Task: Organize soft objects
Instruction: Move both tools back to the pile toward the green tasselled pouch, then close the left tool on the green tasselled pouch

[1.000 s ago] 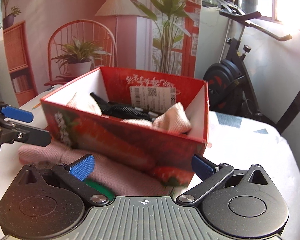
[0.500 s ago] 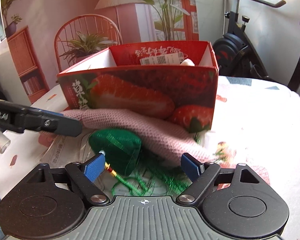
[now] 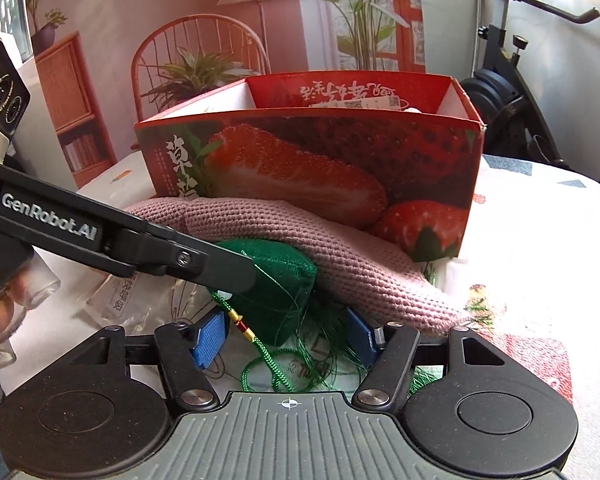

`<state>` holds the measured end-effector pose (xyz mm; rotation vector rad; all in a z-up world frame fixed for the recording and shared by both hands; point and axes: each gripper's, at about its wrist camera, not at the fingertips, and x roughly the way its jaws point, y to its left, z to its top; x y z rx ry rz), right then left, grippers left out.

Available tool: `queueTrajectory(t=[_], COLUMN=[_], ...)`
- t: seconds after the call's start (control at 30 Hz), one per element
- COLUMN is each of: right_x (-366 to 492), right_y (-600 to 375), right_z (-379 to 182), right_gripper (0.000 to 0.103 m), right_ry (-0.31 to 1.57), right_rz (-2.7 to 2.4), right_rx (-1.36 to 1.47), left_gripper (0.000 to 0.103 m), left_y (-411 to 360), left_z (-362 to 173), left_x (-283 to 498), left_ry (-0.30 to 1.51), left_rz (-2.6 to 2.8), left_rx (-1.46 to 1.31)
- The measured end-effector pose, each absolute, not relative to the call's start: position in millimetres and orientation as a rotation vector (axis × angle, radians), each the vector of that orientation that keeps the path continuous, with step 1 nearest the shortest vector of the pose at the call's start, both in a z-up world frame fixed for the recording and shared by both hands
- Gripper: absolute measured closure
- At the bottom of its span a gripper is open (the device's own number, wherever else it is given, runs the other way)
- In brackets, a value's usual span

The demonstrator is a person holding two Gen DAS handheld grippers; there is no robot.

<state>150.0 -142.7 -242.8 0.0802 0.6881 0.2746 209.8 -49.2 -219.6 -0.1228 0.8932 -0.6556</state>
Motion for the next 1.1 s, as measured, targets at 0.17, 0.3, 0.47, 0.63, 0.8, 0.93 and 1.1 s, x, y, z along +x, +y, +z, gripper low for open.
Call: queueTrajectory(t=[0.17,0.3,0.47,0.63,0.8,0.93,1.1], right_x=[155.4,153.7,142.3,120.3,107.4,99.8,90.4], right_y=[-137.4,-132.0,-128.6,-126.6,-121.6,-116.7,-113.0], right_z=[-246.0,-245.5,-239.7,-233.5,-227.5,-222.3,-213.9], right_gripper=[0.045,0.052,0.053,0.053,0.053,0.053,0.053], right_ry=[0.664,0.645,0.602,0.567,0.556,0.536,0.51], right_rz=[0.277,0.283,0.281,0.293,0.307,0.315,0.318], right_rx=[0.088,0.105,0.113,0.118,0.094,0.063,0.038], left_gripper=[0.047,0.048,0.048,0.048,0.048,0.048,0.048], left_y=[-49.2,-46.7,-44.3,-38.2,-37.2,-33.7,-29.5], left_z=[-222.7,-222.1,-217.7,-212.6,-207.1,-201.1,-193.3], left_x=[212.2,208.7,194.1,169.2,153.6,147.3,140.8], left_ry=[0.887,0.885,0.863,0.837,0.816,0.794,0.767], left_rz=[-0.659,-0.671,-0.641,-0.63,-0.617,-0.613,-0.622], left_rx=[-0.156,-0.181,-0.211,-0.248,-0.223,-0.224,-0.225])
